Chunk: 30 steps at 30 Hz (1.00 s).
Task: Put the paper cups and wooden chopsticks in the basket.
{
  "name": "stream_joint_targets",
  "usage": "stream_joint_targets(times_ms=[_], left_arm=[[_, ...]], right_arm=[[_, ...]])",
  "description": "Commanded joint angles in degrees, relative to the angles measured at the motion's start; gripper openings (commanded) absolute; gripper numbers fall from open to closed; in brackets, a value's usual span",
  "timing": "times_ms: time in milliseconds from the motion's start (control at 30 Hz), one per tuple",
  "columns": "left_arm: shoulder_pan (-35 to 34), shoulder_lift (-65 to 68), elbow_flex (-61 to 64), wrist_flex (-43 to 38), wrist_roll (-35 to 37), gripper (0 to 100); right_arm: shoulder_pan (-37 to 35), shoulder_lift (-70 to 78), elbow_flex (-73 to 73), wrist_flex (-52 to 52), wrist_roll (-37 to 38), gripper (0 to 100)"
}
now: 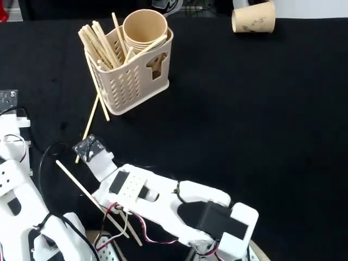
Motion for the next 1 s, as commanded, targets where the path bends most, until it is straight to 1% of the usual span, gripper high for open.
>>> stream_joint_targets(times_ms=[0,67,167,300,333,400,500,600,733,800,900,967], left_arm=[[-0.57,-0.44,-0.22,0.26,-0.44,3],[-1.80,-0.35,-0.22,0.35,0.35,3],[-3.21,-0.35,-0.22,0.09,3.52,3],[-1.63,-0.26,-0.31,0.18,2.81,4],[-0.92,-0.26,-0.31,0.09,2.90,6],[0.92,0.62,-0.31,0.35,3.25,15],[4.53,5.10,-1.27,-0.26,5.63,25],[10.68,12.66,-4.70,-0.18,5.01,29],[18.86,25.32,-13.14,-0.26,5.01,29],[22.11,31.82,-19.12,-0.26,5.01,29],[25.71,41.49,-28.35,-0.18,4.13,29],[27.91,47.65,-33.36,0.26,1.49,29]], right_arm=[[-0.18,-7.25,-1.80,4.48,0.88,1.1],[0.62,-12.44,-1.80,9.93,0.79,1.1],[3.52,-21.05,-0.66,16.53,0.70,1.1],[8.35,-34.95,3.65,19.78,1.05,1.1],[8.88,-38.90,5.14,20.31,1.93,1.1],[9.23,-46.64,8.13,21.27,2.11,1.1],[9.93,-59.30,11.30,24.79,2.11,1.1],[16.00,-72.31,11.38,28.22,2.37,1.1],[29.45,-85.58,10.51,31.12,5.36,1.1],[34.81,-89.80,10.68,32.79,5.63,1.1],[39.03,-93.41,10.68,36.13,5.45,1.1],[40.26,-94.64,10.77,37.45,5.45,1.1]])
